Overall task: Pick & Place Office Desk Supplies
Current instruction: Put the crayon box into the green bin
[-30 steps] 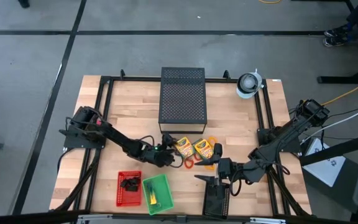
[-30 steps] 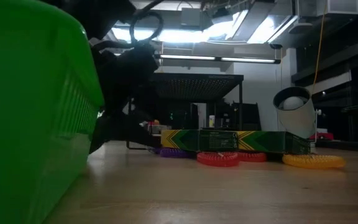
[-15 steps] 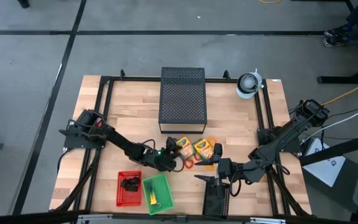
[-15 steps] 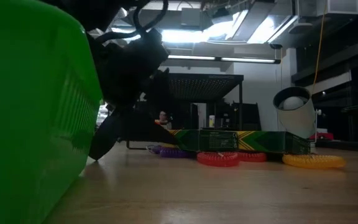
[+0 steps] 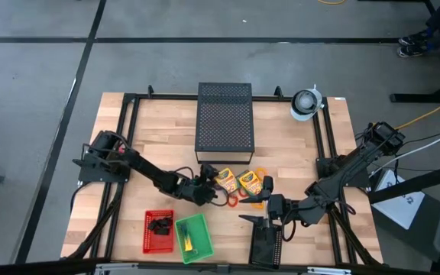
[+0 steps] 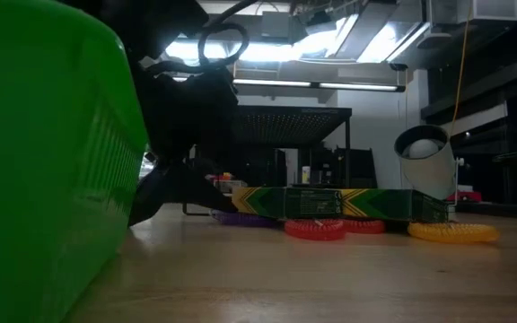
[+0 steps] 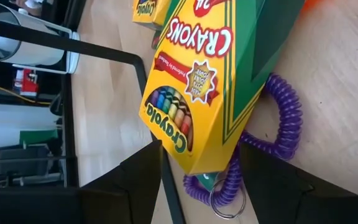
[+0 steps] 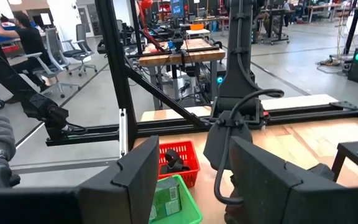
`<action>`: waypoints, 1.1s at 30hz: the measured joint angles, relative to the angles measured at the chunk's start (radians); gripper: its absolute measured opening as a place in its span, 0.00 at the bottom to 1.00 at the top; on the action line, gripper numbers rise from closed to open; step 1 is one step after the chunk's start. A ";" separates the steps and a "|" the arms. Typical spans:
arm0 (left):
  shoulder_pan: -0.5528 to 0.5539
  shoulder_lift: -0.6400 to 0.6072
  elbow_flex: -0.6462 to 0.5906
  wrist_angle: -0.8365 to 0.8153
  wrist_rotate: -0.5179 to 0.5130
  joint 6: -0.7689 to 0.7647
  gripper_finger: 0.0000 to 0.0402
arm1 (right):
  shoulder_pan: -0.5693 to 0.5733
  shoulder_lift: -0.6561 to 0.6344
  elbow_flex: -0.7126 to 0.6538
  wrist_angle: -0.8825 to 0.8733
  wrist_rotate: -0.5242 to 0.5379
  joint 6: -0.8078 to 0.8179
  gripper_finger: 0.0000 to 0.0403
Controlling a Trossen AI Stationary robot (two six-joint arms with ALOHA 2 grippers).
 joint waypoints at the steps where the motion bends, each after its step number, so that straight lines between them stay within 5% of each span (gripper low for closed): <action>1: 0.000 0.000 0.000 0.002 0.005 -0.002 0.52 | 0.000 0.000 0.000 -0.006 0.000 0.005 0.49; 16: -0.011 -0.131 -0.008 -0.018 0.033 0.041 0.52 | -0.002 0.000 0.000 -0.023 0.000 0.026 0.49; 23: -0.024 -0.163 -0.003 0.016 0.233 0.088 0.52 | -0.006 0.000 0.000 -0.020 0.000 0.026 0.49; 33: -0.046 -0.151 -0.002 0.185 0.158 0.193 0.52 | -0.011 0.000 0.000 -0.011 0.000 0.026 0.49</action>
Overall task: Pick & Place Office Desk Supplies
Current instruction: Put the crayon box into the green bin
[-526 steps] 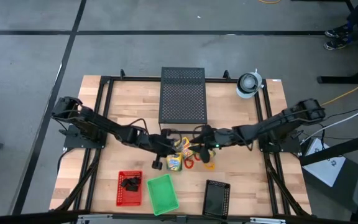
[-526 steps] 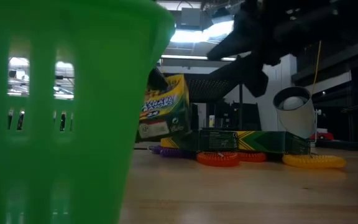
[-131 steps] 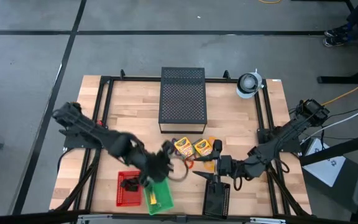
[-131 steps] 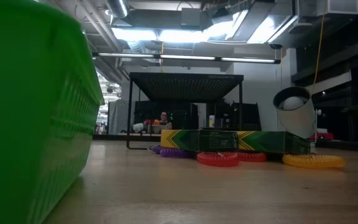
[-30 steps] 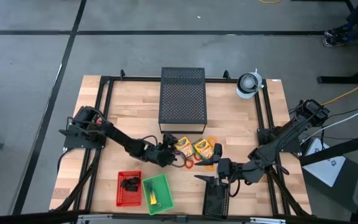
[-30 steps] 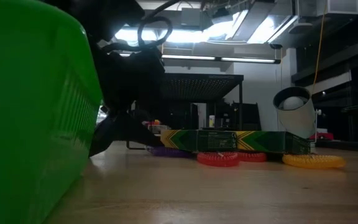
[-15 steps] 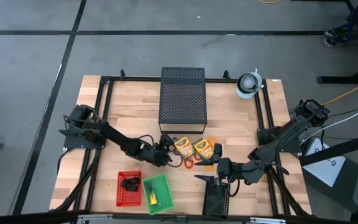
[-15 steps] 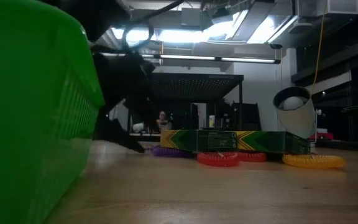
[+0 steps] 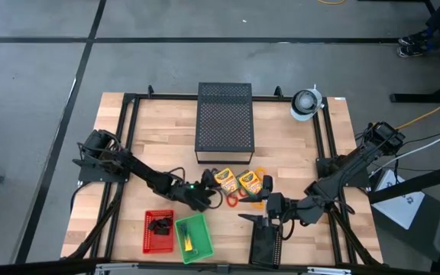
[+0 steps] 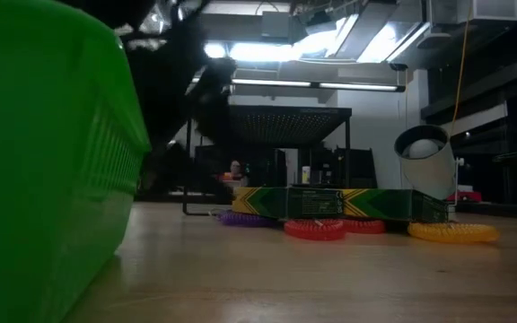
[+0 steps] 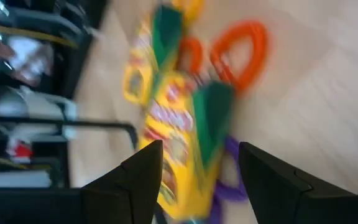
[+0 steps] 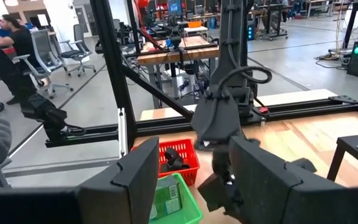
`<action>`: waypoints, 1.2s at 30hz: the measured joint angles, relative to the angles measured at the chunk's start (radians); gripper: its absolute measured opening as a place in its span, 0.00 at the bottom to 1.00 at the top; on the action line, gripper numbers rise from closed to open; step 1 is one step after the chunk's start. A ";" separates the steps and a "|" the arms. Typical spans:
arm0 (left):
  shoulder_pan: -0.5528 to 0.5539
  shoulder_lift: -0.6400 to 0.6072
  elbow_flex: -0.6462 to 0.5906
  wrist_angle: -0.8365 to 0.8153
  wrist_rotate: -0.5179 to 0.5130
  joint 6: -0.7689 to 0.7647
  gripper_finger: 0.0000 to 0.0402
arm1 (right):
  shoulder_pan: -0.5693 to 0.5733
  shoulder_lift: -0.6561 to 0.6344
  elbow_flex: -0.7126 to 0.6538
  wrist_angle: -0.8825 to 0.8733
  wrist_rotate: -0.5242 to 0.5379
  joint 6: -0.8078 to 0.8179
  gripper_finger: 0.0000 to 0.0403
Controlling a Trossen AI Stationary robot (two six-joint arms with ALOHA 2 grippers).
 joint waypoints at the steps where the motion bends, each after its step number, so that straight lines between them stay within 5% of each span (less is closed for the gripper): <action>1: 0.000 0.000 0.000 0.028 0.020 0.017 0.52 | -0.003 0.000 0.000 0.000 0.000 0.000 0.49; 4: 0.000 0.000 0.001 0.056 0.110 0.018 0.52 | -0.011 0.000 0.000 0.001 0.000 0.003 0.49; 18: 0.014 0.005 0.007 0.019 0.220 0.049 0.52 | -0.024 0.000 0.000 0.007 -0.004 0.011 0.49; 29: 0.014 0.167 0.057 0.156 0.057 0.134 0.52 | -0.024 0.000 0.000 0.007 -0.008 0.011 0.49; 36: 0.014 0.206 0.111 0.067 0.074 0.155 0.52 | -0.024 0.000 0.000 0.007 -0.012 0.012 0.49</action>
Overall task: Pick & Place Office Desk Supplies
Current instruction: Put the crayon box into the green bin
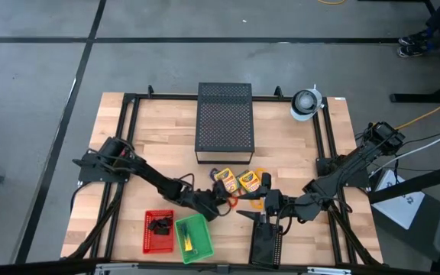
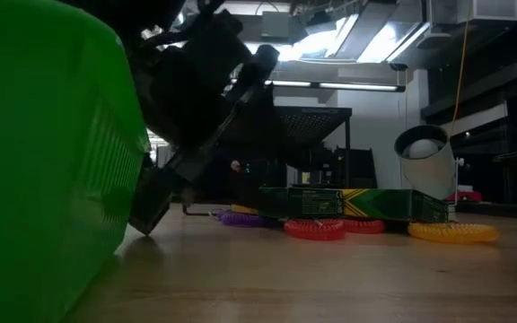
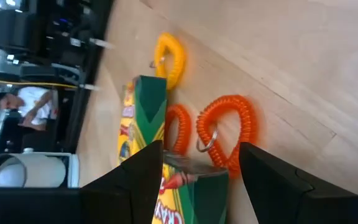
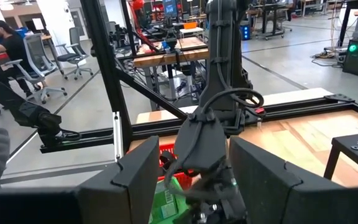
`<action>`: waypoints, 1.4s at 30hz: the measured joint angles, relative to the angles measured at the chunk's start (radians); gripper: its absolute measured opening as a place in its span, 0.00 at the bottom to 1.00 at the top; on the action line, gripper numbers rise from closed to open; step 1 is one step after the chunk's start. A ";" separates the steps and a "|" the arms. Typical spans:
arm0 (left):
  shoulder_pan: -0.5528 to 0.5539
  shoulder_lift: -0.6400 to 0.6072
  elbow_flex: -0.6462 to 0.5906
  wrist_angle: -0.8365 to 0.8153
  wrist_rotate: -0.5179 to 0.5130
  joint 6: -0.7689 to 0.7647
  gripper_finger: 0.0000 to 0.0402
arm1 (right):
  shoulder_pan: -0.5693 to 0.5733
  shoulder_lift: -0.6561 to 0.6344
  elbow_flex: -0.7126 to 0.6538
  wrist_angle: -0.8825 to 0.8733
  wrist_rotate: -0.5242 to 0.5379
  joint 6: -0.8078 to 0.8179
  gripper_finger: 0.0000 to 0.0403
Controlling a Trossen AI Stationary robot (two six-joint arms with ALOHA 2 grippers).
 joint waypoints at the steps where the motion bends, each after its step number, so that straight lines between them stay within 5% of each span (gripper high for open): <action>1: 0.000 0.000 0.004 -0.039 -0.005 0.000 0.52 | 0.001 0.000 0.000 0.000 0.000 0.005 0.49; 18: 0.069 0.003 0.002 -0.218 -0.083 0.000 0.52 | 0.003 0.000 0.000 0.000 0.000 0.011 0.49; 35: 0.139 0.003 0.001 -0.146 -0.052 0.001 0.51 | 0.003 0.000 0.000 0.000 0.001 0.010 0.49; 42: 0.158 0.027 0.001 -0.113 -0.029 0.012 0.33 | 0.003 0.000 0.000 0.000 0.005 0.010 0.49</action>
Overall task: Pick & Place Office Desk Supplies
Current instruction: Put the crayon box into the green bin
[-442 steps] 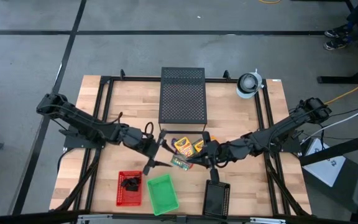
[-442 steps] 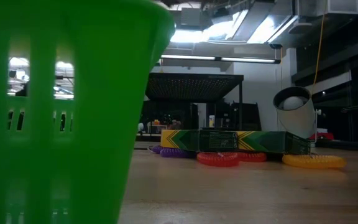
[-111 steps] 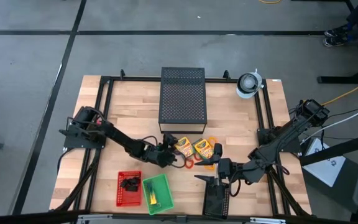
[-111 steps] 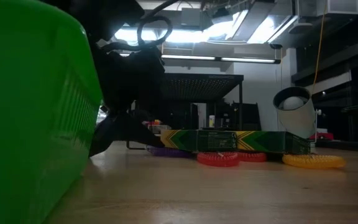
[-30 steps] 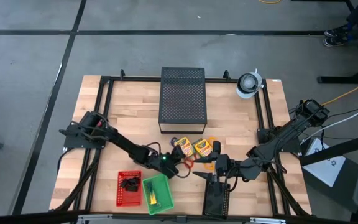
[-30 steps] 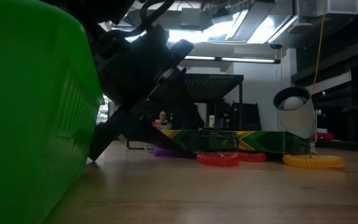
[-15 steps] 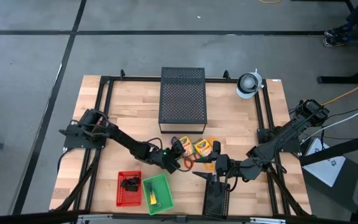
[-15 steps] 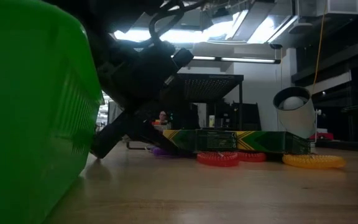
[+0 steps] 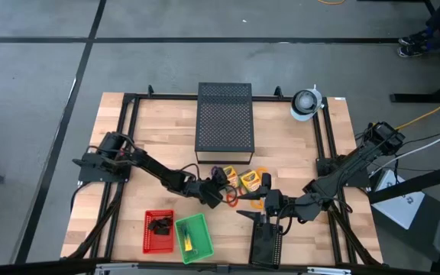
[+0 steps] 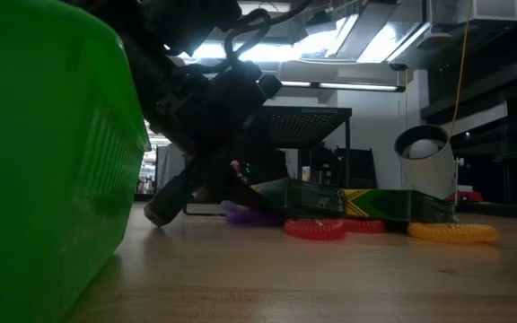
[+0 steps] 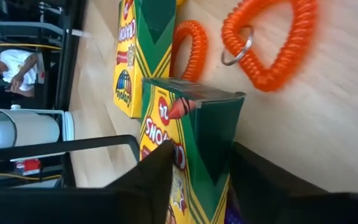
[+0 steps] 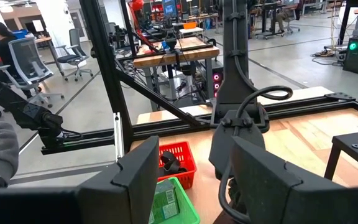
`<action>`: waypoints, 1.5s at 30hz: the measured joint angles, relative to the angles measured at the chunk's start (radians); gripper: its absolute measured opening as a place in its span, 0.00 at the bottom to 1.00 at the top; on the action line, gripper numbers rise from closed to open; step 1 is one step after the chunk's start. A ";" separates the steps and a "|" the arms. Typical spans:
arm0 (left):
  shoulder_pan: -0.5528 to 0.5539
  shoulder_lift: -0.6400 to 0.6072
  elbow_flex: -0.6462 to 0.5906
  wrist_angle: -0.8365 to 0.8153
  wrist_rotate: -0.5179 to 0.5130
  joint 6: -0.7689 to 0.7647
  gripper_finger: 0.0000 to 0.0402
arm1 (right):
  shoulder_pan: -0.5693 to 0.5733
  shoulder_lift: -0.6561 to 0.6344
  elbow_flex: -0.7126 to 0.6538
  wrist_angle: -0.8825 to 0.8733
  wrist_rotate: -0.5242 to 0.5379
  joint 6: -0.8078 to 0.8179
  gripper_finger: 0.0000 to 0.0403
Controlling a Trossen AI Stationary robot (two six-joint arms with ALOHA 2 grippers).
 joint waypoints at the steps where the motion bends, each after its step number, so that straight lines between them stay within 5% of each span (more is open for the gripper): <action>1: 0.000 0.010 0.001 0.002 0.001 0.003 0.30 | 0.000 0.000 0.000 0.000 0.000 0.000 0.49; 7: -0.015 0.009 0.001 0.029 -0.016 0.033 0.16 | -0.003 0.000 0.000 0.000 0.000 0.000 0.49; 17: -0.042 -0.046 0.050 -0.059 -0.135 0.108 0.17 | -0.011 0.000 0.000 0.000 -0.002 -0.001 0.49; 32: -0.119 -0.282 0.085 -0.331 -0.226 0.072 0.17 | 0.025 0.000 0.000 0.145 0.054 -0.231 0.49; 40: -0.191 -0.479 0.098 -0.702 -0.002 -0.107 0.17 | 0.039 0.000 0.000 0.144 0.130 -0.229 0.49; 45: -0.242 -0.526 0.233 -1.010 0.053 -0.224 0.17 | 0.035 0.000 0.000 0.143 0.130 -0.229 0.49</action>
